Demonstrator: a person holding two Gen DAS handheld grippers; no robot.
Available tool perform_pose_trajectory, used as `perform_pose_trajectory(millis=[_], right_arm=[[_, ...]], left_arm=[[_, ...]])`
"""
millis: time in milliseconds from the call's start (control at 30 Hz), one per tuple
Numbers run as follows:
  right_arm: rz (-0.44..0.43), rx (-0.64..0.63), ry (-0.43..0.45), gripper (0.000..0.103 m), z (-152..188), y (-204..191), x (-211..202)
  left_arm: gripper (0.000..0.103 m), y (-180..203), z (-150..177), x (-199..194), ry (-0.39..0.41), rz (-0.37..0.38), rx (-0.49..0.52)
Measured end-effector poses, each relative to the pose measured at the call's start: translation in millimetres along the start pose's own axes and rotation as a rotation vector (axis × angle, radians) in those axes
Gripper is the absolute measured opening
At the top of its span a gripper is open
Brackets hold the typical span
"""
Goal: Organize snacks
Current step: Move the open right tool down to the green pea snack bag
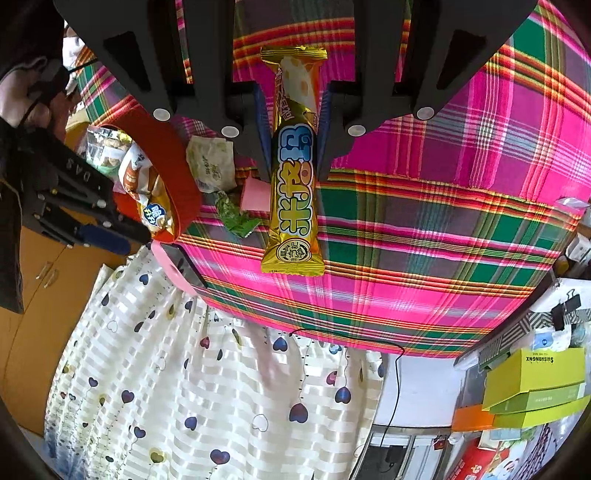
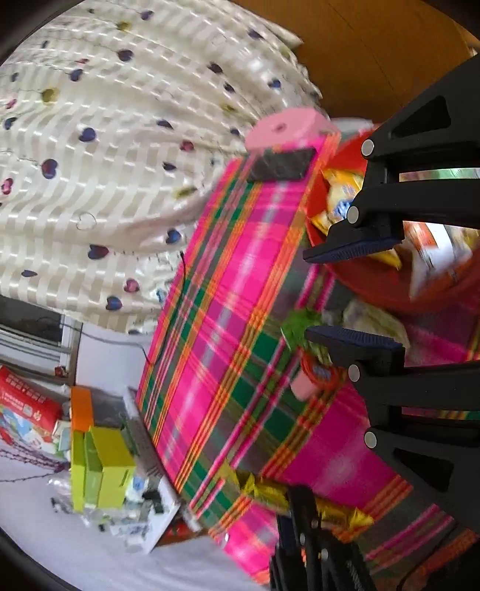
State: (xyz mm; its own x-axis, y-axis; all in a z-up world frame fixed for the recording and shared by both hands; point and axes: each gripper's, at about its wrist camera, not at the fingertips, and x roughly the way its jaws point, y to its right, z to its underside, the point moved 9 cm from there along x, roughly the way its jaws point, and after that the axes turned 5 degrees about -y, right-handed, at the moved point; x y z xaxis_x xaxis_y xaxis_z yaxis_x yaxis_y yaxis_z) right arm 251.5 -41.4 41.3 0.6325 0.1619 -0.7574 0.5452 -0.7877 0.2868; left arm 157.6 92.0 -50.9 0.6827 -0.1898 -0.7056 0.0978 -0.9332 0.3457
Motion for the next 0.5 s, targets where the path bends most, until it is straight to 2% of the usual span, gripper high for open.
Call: perform_pose_trajectory(millis=[233,500], right_arm=[[0.117,-0.007,0.004,0.033,-12.2,24.8,-1.6],[0.201,-0.018,-0.001,0.033,-16.6,43.9,-9.0]], left_arm=[[0.023,-4.8,-4.6,3.9,0.007,0.029,-0.002],[0.023,-2.8,-5.7,4.4,0.011,0.046,0.005]])
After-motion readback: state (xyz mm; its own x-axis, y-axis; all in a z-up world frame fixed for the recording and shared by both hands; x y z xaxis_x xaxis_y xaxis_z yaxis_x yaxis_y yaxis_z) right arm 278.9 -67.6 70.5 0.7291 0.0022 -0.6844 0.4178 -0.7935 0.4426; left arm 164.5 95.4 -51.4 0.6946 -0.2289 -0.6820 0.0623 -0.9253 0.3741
